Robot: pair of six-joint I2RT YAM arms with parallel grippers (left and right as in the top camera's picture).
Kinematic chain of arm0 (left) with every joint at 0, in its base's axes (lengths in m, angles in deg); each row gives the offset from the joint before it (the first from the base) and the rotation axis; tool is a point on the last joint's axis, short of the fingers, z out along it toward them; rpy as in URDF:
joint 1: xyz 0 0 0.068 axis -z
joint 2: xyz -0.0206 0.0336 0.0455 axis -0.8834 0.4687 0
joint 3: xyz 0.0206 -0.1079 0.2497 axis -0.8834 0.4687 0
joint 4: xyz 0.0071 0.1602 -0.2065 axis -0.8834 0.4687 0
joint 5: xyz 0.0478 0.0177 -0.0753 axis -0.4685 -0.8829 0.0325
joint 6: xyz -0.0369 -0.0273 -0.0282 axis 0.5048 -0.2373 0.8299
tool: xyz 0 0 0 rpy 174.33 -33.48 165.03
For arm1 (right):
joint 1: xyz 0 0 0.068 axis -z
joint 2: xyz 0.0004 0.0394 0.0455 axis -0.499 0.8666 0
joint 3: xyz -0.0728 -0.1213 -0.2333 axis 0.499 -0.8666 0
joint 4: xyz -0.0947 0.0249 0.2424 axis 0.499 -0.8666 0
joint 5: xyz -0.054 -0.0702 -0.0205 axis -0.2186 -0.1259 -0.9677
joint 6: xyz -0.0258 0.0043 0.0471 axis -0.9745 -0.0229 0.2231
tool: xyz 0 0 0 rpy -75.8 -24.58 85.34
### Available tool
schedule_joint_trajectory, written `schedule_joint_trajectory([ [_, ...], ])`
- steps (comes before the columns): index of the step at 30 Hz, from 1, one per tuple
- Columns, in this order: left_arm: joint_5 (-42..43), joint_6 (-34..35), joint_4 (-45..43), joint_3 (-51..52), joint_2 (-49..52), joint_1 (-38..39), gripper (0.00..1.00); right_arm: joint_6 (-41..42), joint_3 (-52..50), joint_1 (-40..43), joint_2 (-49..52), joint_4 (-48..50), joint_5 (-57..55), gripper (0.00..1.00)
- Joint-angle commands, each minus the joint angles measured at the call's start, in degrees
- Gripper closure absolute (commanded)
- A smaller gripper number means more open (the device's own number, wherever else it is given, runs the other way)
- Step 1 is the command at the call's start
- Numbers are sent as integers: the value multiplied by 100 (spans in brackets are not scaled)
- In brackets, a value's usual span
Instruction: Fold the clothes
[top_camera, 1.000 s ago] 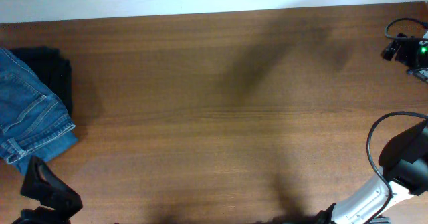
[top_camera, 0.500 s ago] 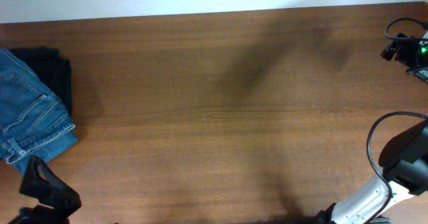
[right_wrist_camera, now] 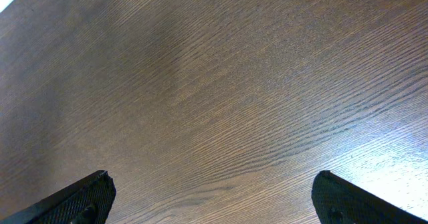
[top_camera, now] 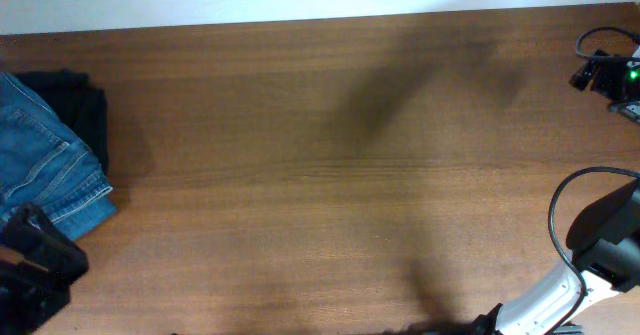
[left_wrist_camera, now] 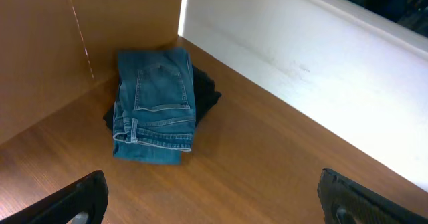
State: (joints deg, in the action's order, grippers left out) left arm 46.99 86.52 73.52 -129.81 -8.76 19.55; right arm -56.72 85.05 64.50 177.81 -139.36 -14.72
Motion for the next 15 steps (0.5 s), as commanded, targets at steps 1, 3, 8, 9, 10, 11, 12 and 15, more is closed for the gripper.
schedule_joint_trajectory([
  [1, 44, -116, 2, 33, 170, -4, 0, -15, 4, -4, -37, 0, -26, 1],
  [3, 44, -116, 2, 33, 210, -4, 0, -15, 4, -4, -35, 0, -26, 2],
  [8, 44, -116, 2, 33, 212, -4, 0, -15, 4, -4, -37, 0, -26, 1],
  [9, 44, -116, 0, 33, 212, -4, 0, -15, 4, -4, -37, 0, -26, 1],
  [10, 44, -116, 2, 33, 212, -4, 0, -15, 4, -4, -35, 0, -26, 1],
  [11, 44, -116, 2, 33, 212, -4, 0, -15, 4, -4, -37, 0, -26, 1],
  [12, 44, -116, 2, 33, 212, -4, 0, -15, 4, -4, -37, 0, -26, 2],
  [15, 44, -116, 0, 33, 212, -4, 0, -15, 4, -4, -37, 0, -26, 1],
])
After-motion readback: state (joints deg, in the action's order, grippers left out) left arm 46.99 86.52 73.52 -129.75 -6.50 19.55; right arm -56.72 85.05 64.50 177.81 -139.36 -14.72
